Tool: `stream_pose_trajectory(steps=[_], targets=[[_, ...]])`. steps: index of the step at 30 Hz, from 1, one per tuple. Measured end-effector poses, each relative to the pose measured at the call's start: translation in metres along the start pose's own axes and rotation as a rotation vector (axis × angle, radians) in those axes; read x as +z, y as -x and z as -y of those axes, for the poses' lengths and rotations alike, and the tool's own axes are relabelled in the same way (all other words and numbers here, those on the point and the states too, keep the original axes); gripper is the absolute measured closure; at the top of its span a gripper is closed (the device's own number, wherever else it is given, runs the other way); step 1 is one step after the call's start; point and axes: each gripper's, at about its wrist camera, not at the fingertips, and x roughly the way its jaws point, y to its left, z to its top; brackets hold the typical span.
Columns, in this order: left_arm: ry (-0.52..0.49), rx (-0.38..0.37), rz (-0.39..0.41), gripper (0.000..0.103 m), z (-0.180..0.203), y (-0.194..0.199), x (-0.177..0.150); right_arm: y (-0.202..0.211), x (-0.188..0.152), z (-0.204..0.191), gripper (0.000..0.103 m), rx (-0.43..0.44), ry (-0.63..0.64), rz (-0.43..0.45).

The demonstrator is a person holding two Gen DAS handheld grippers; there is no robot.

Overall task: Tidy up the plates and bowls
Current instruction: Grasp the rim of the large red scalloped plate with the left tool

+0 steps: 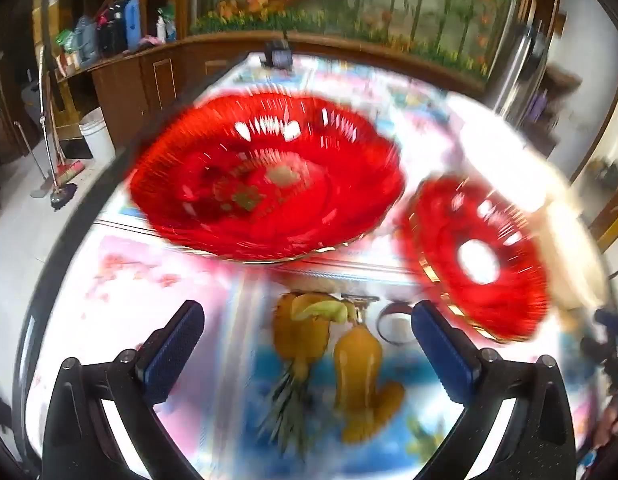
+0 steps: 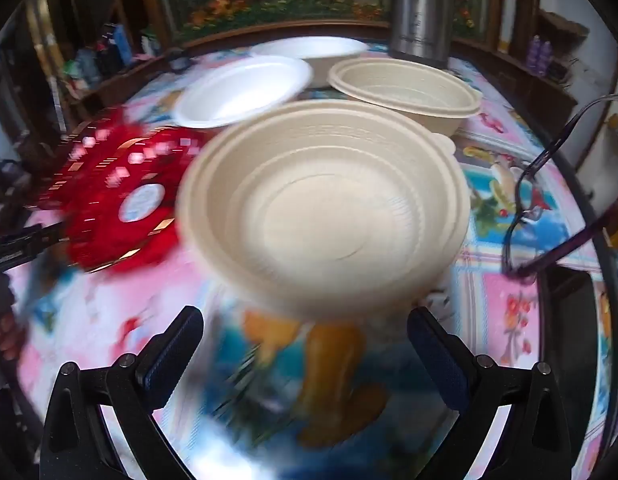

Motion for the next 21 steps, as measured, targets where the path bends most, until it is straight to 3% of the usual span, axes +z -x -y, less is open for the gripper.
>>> stream_pose_trajectory(steps=[5, 9, 12, 15, 17, 18, 20, 21], targets=[[0.06, -0.014, 0.13, 0.0, -0.039, 0.064, 0.0, 0.05, -0.006, -0.018, 0.0, 0.107, 0.079, 0.109], [0.102, 0.009, 0.169, 0.0, -0.07, 0.087, 0.006, 0.078, 0.015, -0.036, 0.0, 0.209, 0.089, 0.181], [0.151, -0.007, 0.15, 0.0, -0.097, 0.092, 0.013, 0.085, 0.036, -0.045, 0.001, 0.278, 0.08, 0.13], [0.167, -0.032, 0.143, 0.0, -0.109, 0.091, 0.021, 0.083, 0.061, -0.067, 0.008, 0.355, 0.096, 0.111], [0.16, -0.02, 0.13, 0.001, -0.113, 0.087, 0.028, 0.08, 0.082, -0.077, 0.018, 0.402, 0.083, 0.092], [0.153, -0.021, 0.125, 0.004, -0.114, 0.085, 0.031, 0.076, 0.089, -0.084, 0.02, 0.421, 0.085, 0.08], [0.146, -0.026, 0.104, 0.021, -0.116, 0.079, 0.036, 0.062, 0.104, -0.098, 0.02, 0.446, 0.078, 0.035], [0.145, -0.028, 0.091, 0.036, -0.117, 0.076, 0.039, 0.057, 0.109, -0.102, 0.02, 0.459, 0.077, 0.017]])
